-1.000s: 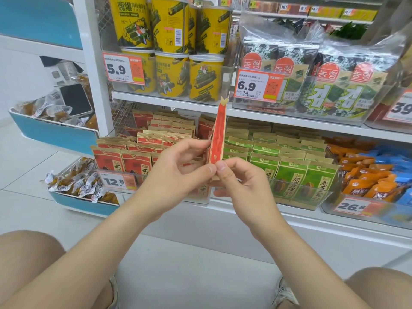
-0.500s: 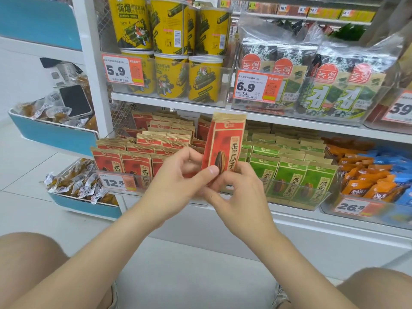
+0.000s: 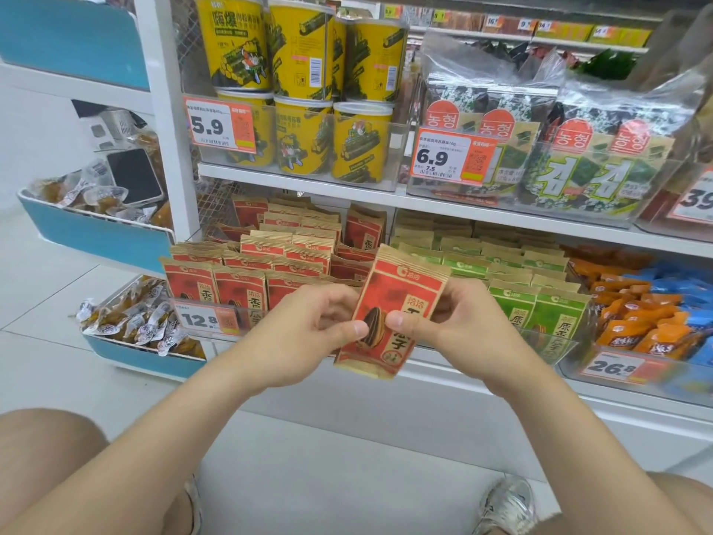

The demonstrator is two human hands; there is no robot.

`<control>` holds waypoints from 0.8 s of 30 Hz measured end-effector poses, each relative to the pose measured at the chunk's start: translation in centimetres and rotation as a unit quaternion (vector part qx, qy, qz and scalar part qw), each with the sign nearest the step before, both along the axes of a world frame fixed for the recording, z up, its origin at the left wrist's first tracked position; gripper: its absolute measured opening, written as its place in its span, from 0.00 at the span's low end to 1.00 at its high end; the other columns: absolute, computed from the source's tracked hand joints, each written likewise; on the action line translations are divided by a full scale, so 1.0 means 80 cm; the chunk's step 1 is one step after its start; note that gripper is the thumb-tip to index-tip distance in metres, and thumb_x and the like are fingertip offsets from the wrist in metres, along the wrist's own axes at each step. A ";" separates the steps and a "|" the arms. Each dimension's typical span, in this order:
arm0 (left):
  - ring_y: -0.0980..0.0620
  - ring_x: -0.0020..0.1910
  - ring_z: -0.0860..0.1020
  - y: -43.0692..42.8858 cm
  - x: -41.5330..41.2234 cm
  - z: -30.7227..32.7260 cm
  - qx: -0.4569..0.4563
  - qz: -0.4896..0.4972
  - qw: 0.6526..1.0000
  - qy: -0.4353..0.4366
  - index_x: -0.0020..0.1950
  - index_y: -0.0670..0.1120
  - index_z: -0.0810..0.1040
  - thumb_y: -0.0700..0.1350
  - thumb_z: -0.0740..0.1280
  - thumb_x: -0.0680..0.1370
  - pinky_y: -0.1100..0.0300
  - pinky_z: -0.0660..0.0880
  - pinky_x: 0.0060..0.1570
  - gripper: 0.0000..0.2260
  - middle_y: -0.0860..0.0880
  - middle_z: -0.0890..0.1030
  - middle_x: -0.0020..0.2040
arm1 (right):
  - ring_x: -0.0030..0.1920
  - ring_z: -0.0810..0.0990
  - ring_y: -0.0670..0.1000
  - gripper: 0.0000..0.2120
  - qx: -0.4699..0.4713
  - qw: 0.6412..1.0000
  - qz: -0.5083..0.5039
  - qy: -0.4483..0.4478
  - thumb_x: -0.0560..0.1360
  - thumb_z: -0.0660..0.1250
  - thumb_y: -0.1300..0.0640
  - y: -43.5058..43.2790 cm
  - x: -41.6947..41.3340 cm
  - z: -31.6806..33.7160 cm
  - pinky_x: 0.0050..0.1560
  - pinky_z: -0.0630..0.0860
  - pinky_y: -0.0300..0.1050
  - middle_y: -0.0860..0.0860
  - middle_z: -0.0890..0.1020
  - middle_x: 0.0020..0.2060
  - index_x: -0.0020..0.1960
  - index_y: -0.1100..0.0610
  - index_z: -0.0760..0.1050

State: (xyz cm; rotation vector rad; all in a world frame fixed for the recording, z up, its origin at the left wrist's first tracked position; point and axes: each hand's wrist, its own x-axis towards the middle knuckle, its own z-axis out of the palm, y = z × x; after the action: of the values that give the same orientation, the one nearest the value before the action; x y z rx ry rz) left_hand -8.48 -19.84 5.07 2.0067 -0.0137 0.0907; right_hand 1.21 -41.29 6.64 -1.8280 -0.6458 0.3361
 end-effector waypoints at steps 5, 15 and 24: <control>0.61 0.44 0.82 0.024 0.012 0.002 0.144 0.190 0.964 -0.116 0.47 0.54 0.80 0.47 0.78 0.78 0.58 0.80 0.48 0.07 0.57 0.84 0.43 | 0.44 0.89 0.46 0.07 0.043 0.983 -0.151 -0.093 0.73 0.83 0.56 0.012 0.011 0.003 0.52 0.84 0.52 0.43 0.89 0.41 0.46 0.51 0.86; 0.47 0.71 0.64 0.052 0.058 0.003 0.460 0.091 0.883 -0.027 0.74 0.57 0.75 0.63 0.70 0.79 0.42 0.63 0.70 0.24 0.55 0.69 0.68 | 0.49 0.85 0.44 0.03 0.054 0.959 -0.158 -0.231 0.77 0.78 0.53 0.057 0.059 0.005 0.61 0.80 0.56 0.40 0.88 0.43 0.50 0.49 0.85; 0.48 0.66 0.65 0.066 0.082 0.007 0.490 0.059 0.869 -0.022 0.58 0.54 0.83 0.58 0.66 0.83 0.44 0.65 0.64 0.12 0.54 0.66 0.65 | 0.48 0.82 0.52 0.07 -0.246 0.915 -0.001 -0.320 0.80 0.73 0.45 0.100 0.103 0.009 0.56 0.77 0.52 0.43 0.86 0.40 0.45 0.45 0.81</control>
State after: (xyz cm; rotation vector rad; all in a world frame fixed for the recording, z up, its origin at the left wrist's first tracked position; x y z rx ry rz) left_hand -1.92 -14.59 5.66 3.0291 0.0437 0.2461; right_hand 9.48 -33.31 7.35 -2.4490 -1.0781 -0.1394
